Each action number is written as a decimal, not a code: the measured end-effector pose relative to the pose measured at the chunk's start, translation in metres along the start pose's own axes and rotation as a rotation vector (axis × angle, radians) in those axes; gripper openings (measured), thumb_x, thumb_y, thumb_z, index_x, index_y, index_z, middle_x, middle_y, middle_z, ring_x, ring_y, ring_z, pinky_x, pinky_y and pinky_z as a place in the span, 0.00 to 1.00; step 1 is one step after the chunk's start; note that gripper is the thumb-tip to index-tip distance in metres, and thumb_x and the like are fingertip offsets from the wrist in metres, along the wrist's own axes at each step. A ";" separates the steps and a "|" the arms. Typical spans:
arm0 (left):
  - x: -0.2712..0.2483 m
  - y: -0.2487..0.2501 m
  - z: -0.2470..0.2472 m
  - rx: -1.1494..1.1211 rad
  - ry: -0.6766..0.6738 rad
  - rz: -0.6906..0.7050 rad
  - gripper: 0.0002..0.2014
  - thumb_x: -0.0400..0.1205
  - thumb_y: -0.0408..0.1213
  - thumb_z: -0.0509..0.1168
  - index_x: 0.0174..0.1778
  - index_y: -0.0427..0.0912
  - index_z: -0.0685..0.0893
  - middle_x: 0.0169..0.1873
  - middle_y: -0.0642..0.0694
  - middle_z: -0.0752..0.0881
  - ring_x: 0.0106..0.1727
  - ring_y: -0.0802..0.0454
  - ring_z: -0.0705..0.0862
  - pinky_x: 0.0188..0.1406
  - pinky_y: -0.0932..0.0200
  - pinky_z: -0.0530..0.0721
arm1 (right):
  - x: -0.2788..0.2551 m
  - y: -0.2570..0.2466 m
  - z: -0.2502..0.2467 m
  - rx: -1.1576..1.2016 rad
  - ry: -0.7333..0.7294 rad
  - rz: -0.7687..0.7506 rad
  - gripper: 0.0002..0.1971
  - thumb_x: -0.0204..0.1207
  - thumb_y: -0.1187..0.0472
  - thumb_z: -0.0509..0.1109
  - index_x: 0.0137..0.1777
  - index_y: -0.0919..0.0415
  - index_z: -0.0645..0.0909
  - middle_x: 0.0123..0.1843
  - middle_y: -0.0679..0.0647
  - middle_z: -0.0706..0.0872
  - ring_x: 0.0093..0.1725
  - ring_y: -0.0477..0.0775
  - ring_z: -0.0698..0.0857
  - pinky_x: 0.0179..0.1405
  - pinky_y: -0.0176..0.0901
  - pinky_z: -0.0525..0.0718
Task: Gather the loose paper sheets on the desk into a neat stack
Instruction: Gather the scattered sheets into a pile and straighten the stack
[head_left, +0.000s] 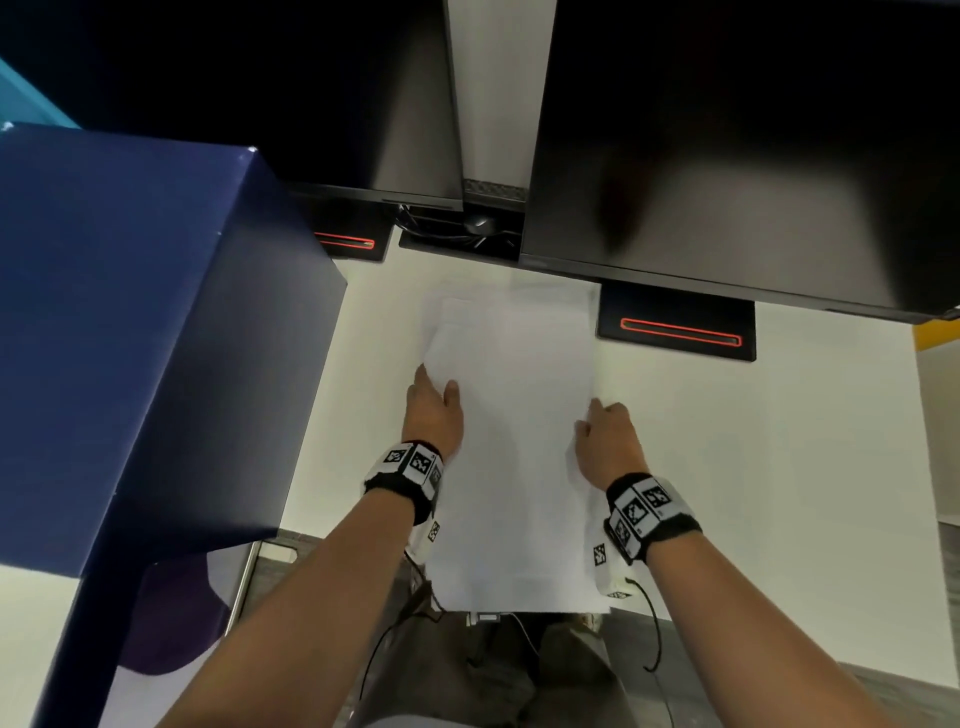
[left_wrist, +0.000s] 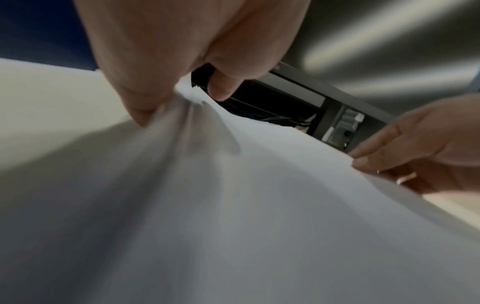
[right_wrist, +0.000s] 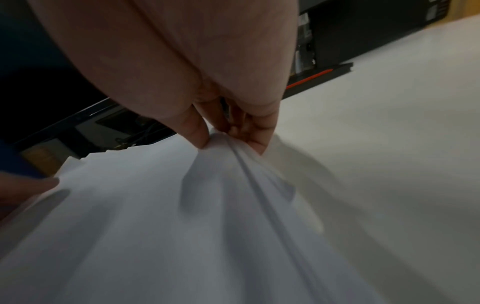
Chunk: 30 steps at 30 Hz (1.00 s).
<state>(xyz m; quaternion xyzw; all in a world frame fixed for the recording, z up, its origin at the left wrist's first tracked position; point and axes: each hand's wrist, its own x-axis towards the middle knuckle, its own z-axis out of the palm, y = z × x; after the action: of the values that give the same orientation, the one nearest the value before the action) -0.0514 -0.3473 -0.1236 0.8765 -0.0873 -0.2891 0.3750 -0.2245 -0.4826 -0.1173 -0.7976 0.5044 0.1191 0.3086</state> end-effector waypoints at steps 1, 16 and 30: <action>-0.003 0.001 0.000 -0.031 0.009 -0.005 0.27 0.89 0.45 0.55 0.83 0.40 0.61 0.76 0.38 0.72 0.76 0.40 0.72 0.77 0.51 0.68 | -0.002 0.000 -0.001 0.047 -0.005 -0.006 0.16 0.86 0.61 0.56 0.70 0.69 0.73 0.64 0.68 0.76 0.61 0.66 0.80 0.62 0.50 0.79; -0.076 -0.034 -0.016 0.107 -0.096 -0.137 0.30 0.87 0.45 0.58 0.82 0.35 0.60 0.77 0.34 0.71 0.76 0.39 0.73 0.73 0.53 0.69 | -0.053 0.044 -0.002 0.126 -0.137 0.011 0.15 0.85 0.54 0.60 0.61 0.66 0.76 0.56 0.64 0.83 0.61 0.64 0.82 0.60 0.48 0.79; -0.052 -0.027 -0.034 0.400 -0.035 -0.187 0.39 0.78 0.66 0.58 0.75 0.39 0.75 0.70 0.36 0.77 0.71 0.36 0.73 0.72 0.46 0.70 | -0.037 0.033 -0.025 0.047 -0.031 0.105 0.28 0.80 0.46 0.63 0.63 0.72 0.82 0.60 0.65 0.85 0.63 0.67 0.82 0.60 0.48 0.78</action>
<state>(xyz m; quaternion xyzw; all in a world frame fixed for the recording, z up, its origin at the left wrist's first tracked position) -0.0757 -0.2883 -0.1013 0.9326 -0.0677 -0.3145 0.1635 -0.2736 -0.4810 -0.0911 -0.7606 0.5435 0.1357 0.3283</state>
